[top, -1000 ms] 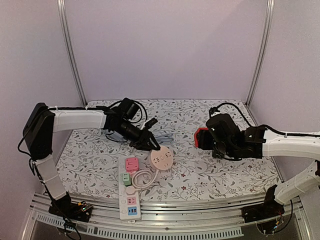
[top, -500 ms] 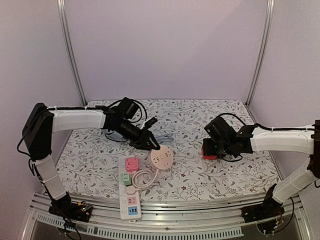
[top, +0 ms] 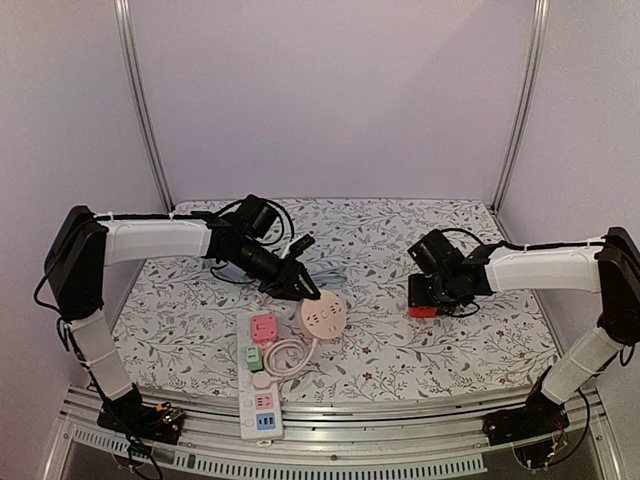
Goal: Pull the plug off the socket
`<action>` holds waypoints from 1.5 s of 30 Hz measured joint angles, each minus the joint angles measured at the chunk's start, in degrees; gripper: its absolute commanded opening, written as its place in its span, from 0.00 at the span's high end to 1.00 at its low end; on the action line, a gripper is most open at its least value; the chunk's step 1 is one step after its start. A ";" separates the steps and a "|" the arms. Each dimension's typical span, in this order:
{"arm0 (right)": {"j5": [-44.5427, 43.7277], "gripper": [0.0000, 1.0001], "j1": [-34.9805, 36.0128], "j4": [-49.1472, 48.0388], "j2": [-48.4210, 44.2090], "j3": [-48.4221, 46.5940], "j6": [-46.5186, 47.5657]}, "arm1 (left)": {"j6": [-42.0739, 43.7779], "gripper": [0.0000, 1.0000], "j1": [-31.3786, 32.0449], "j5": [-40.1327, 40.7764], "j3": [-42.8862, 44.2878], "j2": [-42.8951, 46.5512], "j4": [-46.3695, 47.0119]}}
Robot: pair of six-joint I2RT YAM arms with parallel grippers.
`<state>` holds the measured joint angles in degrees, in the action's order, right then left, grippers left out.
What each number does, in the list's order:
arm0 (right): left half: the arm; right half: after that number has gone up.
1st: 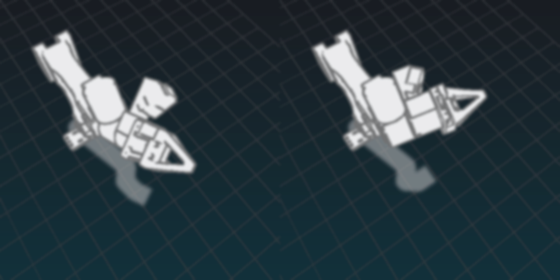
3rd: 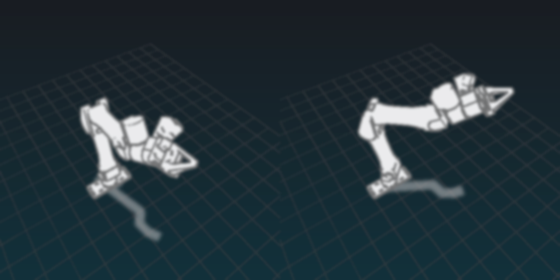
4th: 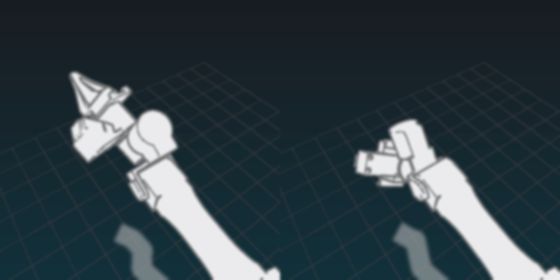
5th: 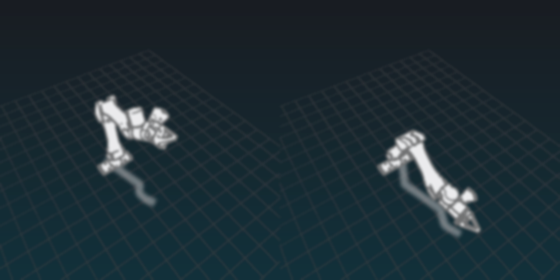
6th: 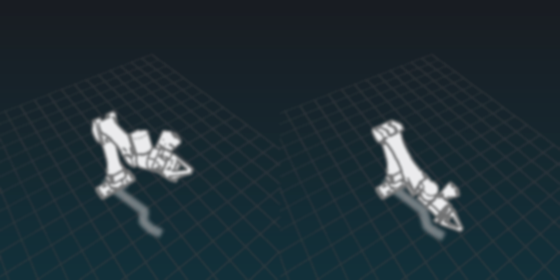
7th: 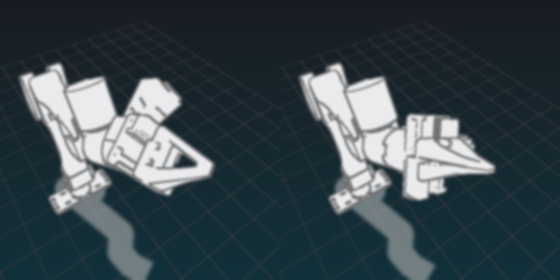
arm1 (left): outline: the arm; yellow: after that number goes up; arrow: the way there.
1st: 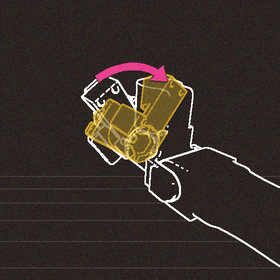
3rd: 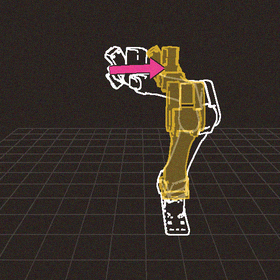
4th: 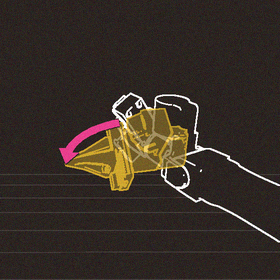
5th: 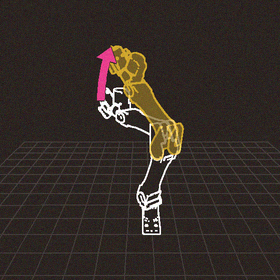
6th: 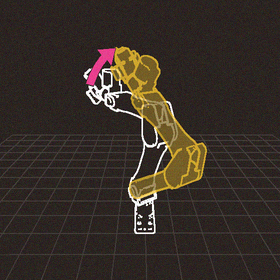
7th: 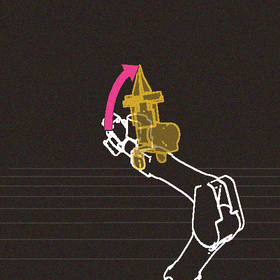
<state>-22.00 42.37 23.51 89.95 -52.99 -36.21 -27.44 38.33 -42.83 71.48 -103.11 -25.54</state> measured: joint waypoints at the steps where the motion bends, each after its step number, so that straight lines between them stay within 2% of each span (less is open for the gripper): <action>1: 0.00 0.88 -0.55 0.07 0.04 0.00 0.00 | 0.00 0.70 0.00 0.00 0.00 0.00 0.00; 11: -1.25 0.75 -2.69 1.84 0.66 -0.11 0.07 | -0.02 0.70 0.00 0.00 0.00 0.00 -0.02; 14: -1.53 0.66 -2.69 2.08 1.84 -0.94 0.13 | -0.02 0.70 0.00 0.00 0.00 0.00 -0.04; 21: -1.92 0.37 -2.69 2.03 3.08 -2.12 0.24 | 0.00 0.70 0.02 0.00 0.00 0.00 -0.04; 28: -1.40 0.15 -2.69 2.19 2.99 -2.14 0.87 | -0.02 0.70 0.42 0.02 0.00 0.00 -0.02; 37: -0.42 0.02 -2.71 4.37 -1.70 -4.85 4.26 | -1.38 0.70 1.07 0.52 0.09 0.00 0.24; 45: 0.42 0.01 -2.69 6.03 -11.80 -4.11 5.35 | -4.83 0.70 3.54 4.55 0.57 -0.09 2.56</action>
<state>-21.58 39.68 29.54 78.15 -57.10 -30.85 -32.27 41.87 -38.28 72.05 -103.20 -22.98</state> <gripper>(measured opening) 0.988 0.298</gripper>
